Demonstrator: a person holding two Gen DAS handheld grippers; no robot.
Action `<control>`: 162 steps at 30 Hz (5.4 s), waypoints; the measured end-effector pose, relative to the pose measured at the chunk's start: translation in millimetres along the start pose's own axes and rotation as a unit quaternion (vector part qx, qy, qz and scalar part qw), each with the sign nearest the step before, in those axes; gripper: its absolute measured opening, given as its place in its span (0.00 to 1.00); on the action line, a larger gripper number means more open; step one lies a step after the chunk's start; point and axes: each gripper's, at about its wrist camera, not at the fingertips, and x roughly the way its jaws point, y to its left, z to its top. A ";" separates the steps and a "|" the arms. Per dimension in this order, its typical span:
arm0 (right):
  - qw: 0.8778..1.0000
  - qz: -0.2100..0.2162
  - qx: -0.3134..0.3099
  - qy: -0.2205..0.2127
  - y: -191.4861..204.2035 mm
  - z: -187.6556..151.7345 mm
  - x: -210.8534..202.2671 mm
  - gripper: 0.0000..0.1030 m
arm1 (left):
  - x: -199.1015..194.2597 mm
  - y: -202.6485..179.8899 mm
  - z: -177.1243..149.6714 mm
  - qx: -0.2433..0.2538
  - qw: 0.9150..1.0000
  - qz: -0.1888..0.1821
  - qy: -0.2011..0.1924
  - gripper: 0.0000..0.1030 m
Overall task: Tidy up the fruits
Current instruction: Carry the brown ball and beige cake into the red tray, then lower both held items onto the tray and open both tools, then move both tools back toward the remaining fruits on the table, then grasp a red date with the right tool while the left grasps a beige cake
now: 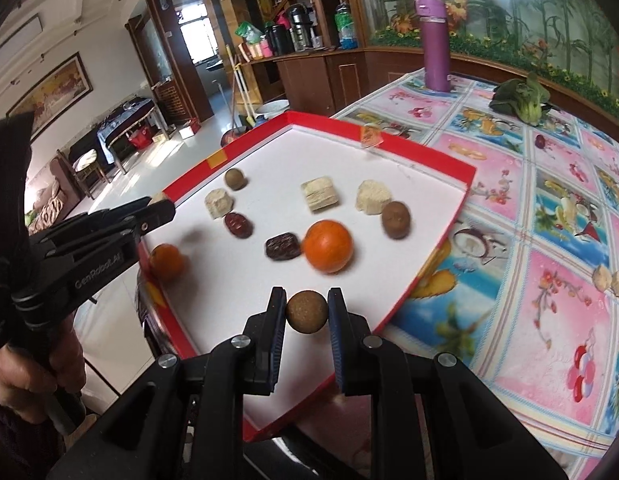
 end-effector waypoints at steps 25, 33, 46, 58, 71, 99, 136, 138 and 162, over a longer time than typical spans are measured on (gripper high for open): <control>1.000 -0.017 0.012 -0.016 -8.8 2.1 16.7 0.19 | 21.6 -46.9 -18.6 0.049 0.996 -0.048 0.051 0.25; 0.999 -0.027 -0.020 -0.008 1.2 6.5 27.8 0.21 | 26.8 -50.6 -15.1 0.051 0.997 -0.041 0.050 0.25; 0.999 -0.011 -0.030 0.014 -5.6 14.3 34.7 0.20 | 27.6 -45.9 -13.2 0.039 0.998 -0.024 0.049 0.44; 1.000 0.008 -0.009 -0.008 -17.3 10.5 20.9 0.39 | 26.0 -48.9 -14.1 0.047 0.997 -0.038 0.056 0.49; 0.998 0.026 0.014 -0.059 -35.7 4.5 -4.3 0.49 | 9.8 -52.9 -10.6 0.053 0.998 -0.029 0.030 0.82; 0.989 -0.062 0.079 -0.111 -130.2 -18.8 -71.8 0.70 | -29.1 -80.8 0.9 0.091 0.987 -0.133 -0.009 0.95; 0.946 -0.204 0.220 -0.121 -303.7 -76.1 -162.5 0.71 | 9.3 -273.2 26.8 0.229 0.945 -0.228 0.040 0.96; 0.945 -0.211 0.222 -0.112 -308.8 -78.7 -165.6 0.71 | 13.6 -279.6 25.8 0.226 0.945 -0.230 0.050 0.96; 0.947 -0.139 0.281 -0.071 -318.5 -40.2 -106.4 0.48 | 21.0 -296.5 26.2 0.229 0.944 -0.235 0.045 0.96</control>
